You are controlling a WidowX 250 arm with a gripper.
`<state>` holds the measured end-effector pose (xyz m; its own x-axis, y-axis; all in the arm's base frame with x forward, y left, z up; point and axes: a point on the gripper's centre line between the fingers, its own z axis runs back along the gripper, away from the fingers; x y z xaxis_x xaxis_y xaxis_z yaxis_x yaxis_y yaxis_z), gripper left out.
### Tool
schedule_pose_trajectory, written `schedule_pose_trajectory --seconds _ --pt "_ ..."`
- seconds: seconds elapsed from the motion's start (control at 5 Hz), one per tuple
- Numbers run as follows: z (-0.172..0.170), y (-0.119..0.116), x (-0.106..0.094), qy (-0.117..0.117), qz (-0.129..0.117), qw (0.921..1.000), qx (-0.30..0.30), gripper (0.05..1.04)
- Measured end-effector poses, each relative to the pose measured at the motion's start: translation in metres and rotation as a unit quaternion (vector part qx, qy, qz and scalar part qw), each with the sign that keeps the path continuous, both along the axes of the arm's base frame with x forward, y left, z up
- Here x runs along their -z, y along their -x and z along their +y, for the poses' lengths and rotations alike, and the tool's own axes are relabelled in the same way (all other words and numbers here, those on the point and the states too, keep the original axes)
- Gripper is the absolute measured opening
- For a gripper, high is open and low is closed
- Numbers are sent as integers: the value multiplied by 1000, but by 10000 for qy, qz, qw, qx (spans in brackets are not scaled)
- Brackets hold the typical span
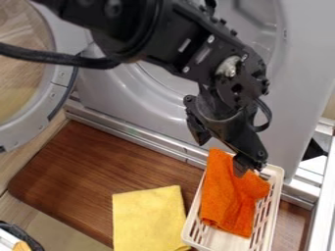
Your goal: Move the towel into the backet
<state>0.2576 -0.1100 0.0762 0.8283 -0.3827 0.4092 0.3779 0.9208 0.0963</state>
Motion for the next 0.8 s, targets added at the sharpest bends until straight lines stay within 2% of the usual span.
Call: schedule_pose_trajectory --seconds 0.2,0.8 --pt "1 3 8 -33 127 9999 -33 999" --pt "12 6 58 192 727 9966 -337 999"
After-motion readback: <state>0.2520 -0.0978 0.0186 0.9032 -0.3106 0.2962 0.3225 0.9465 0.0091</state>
